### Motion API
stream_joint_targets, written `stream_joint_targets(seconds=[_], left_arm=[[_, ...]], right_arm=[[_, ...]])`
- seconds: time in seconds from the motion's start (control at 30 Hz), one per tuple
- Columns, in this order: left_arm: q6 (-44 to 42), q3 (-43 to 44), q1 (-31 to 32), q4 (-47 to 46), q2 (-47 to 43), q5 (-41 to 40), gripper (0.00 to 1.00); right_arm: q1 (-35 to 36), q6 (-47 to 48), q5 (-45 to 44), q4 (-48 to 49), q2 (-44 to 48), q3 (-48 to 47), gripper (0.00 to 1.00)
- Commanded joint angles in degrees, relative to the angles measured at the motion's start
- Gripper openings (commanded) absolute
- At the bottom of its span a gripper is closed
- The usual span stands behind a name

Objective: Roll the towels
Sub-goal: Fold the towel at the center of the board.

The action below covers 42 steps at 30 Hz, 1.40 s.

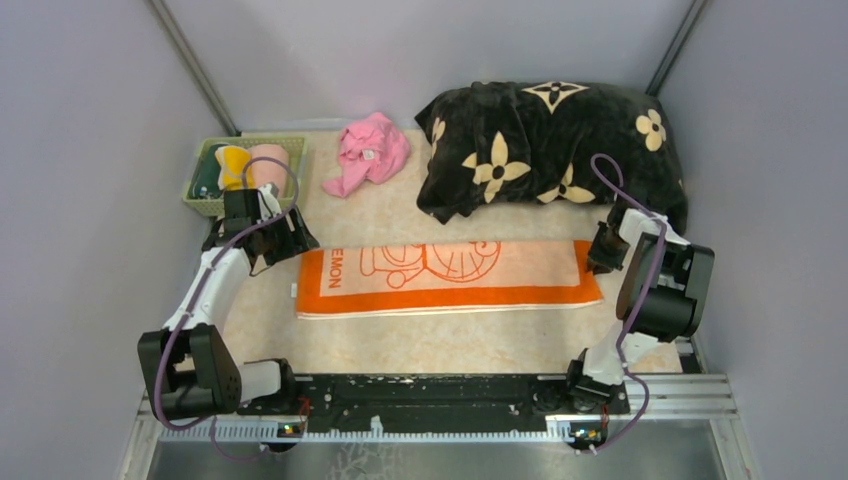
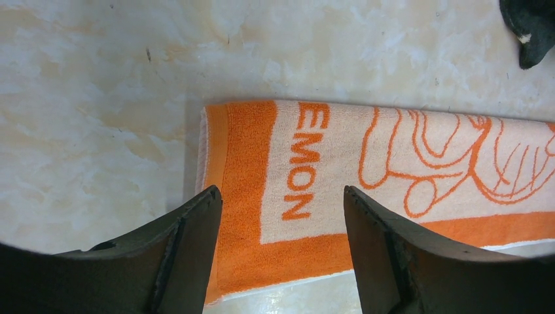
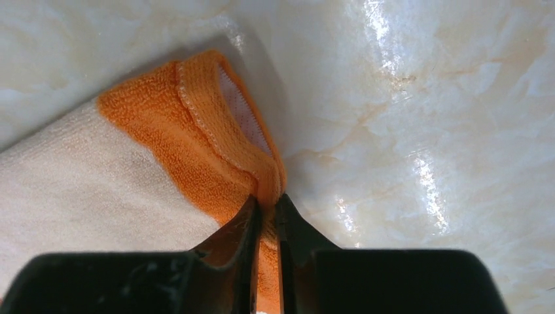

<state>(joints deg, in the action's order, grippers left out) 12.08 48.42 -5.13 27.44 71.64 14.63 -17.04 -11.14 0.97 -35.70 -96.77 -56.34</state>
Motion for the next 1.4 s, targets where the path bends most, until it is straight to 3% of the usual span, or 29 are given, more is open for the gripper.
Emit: stream_joint_targets(seconds=[0.0, 0.07, 0.33, 0.47, 0.57, 0.87, 1.1, 1.37], left_arm=[[-0.8, 0.5, 0.1, -0.5, -1.3, 0.6, 0.74], [-0.8, 0.5, 0.1, -0.5, -1.2, 0.8, 0.74], [-0.3, -0.2, 0.2, -1.5, -1.3, 4.1, 0.74], [0.6, -1.4, 0.0, -3.7, -1.3, 9.1, 0.75], [1.4, -2.0, 0.0, -4.0, -0.9, 11.5, 0.75], [3.3, -3.7, 3.6, -4.3, 4.0, 17.0, 0.73], [7.4, -7.0, 4.8, -6.7, 5.1, 15.6, 0.72], [9.7, -9.3, 6.7, -7.4, 5.6, 13.3, 0.69]], right_arm=[[0.6, -0.6, 2.4, 1.3, -5.8, 4.1, 0.06], [0.5, -0.8, -2.1, 1.2, -4.3, 3.5, 0.00], [-1.2, -3.5, -25.5, -2.2, 6.0, -5.1, 0.00], [-1.2, -4.8, -32.2, -5.7, 7.5, -12.3, 0.00], [-0.1, -4.8, -29.1, -7.1, 9.8, -13.8, 0.00], [9.6, -6.9, -7.8, -9.1, 17.8, -8.9, 0.00], [21.5, -11.7, -0.7, -9.7, 19.7, -9.4, 0.00], [36.4, -21.6, 6.9, -3.2, 17.9, -9.4, 0.00]])
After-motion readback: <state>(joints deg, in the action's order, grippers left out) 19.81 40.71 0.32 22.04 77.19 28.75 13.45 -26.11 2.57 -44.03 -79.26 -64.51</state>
